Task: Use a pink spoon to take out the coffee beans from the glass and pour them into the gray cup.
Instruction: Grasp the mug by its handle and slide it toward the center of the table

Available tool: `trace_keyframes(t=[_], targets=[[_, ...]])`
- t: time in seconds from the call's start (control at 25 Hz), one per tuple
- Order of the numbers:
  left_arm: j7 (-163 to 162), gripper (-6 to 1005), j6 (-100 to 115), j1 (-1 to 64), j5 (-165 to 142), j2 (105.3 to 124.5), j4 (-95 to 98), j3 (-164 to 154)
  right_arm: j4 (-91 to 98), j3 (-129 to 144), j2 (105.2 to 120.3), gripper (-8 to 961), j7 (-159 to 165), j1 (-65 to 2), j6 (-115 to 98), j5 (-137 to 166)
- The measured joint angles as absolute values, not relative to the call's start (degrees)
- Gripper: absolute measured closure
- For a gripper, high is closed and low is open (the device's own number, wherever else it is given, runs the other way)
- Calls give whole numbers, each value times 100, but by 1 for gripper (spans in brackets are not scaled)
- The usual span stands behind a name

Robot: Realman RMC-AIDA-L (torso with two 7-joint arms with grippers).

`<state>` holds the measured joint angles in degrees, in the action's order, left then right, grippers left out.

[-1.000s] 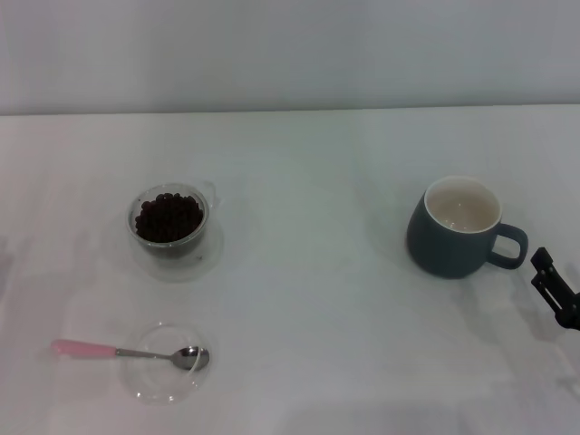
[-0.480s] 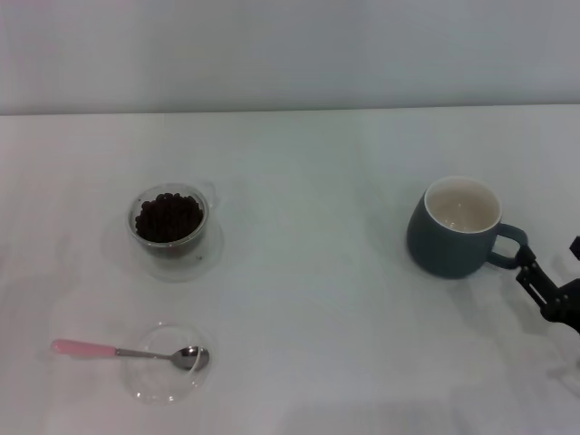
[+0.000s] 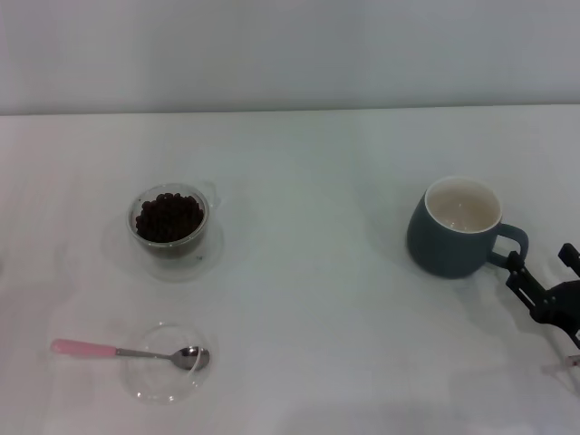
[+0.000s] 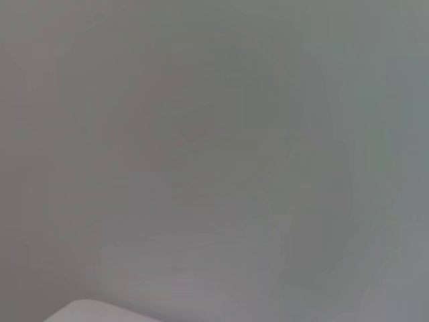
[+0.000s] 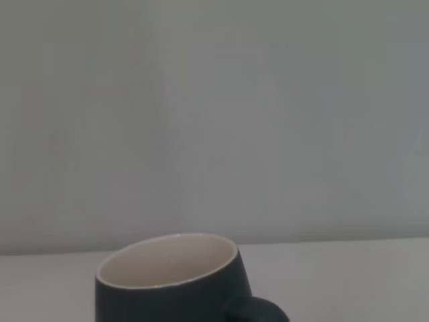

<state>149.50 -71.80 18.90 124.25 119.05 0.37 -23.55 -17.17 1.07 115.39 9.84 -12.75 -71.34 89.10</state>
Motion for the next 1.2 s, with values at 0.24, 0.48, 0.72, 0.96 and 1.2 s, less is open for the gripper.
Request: trace_keyframes(t=[0.24, 0.48, 0.72, 0.96, 1.2], targets=[[14950, 300, -7400, 1753, 12421, 11899, 77, -2355, -1680, 72, 11540, 148, 984, -1452, -6780, 8904], [14950, 300, -7427, 1730, 12419, 11895, 97, -2356, -1653, -135, 11541, 151, 984, -1580, -6565, 8903], [14950, 300, -7427, 1708, 12419, 11884, 127, -2341, -1642, -437, 11540, 154, 984, -1652, -6444, 8902], [14950, 299, -7443, 1635, 12426, 11882, 262, -2337, -1633, -501, 11550, 157, 984, -1777, -6398, 8809], [14950, 299, -7500, 1579, 12440, 11885, 347, -2322, -1580, -593, 11565, 180, 1004, -2022, -5933, 8804]])
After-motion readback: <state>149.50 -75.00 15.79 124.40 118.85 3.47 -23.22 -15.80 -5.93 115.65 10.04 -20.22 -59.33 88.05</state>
